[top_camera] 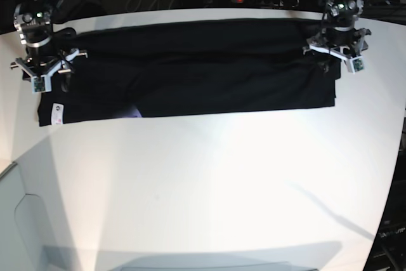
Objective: Fold the T-shirt properly
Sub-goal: 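Grasp the band's end with the left gripper and lift it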
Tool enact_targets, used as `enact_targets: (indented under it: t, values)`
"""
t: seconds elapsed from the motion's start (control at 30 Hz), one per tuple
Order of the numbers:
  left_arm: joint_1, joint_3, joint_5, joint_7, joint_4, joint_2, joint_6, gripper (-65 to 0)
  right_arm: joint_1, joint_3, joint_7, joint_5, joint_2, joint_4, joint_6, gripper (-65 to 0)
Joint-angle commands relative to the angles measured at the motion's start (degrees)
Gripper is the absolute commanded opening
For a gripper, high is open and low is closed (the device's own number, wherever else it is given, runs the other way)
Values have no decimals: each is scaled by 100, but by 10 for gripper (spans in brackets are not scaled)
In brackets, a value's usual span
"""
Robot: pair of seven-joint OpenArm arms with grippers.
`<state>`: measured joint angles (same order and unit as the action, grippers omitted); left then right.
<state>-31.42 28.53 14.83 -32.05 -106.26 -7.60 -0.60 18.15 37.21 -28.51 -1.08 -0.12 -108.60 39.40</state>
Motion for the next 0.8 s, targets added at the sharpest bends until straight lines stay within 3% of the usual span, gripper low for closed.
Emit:
enact_targets:
  t: [0.0,0.17,0.4,0.6,0.67,0.77]
  values:
    - [8,26,-10,124,19,-36,29,-228,0,20,122,95,52,-90,60,-320]
    - [34,34,16,168,485,-36,29,-227,0,20,122,95,52,-90,60,-320]
    - [113,26,983,168,925,-265,29,-227,0,11,122,95,52,-90,60,-320]
    - [113,17,1044,168,1180,-291,29,-230,0,-148,122,77,60,-81,60,-321]
    - [113,8,1044,168,1188,-291,29,-264,0,-148,122,77,52,-81,60,-322]
    - [113,26,1044,168,1188,-265,29,-408,0,-148,122,77,52,-81,60,-323]
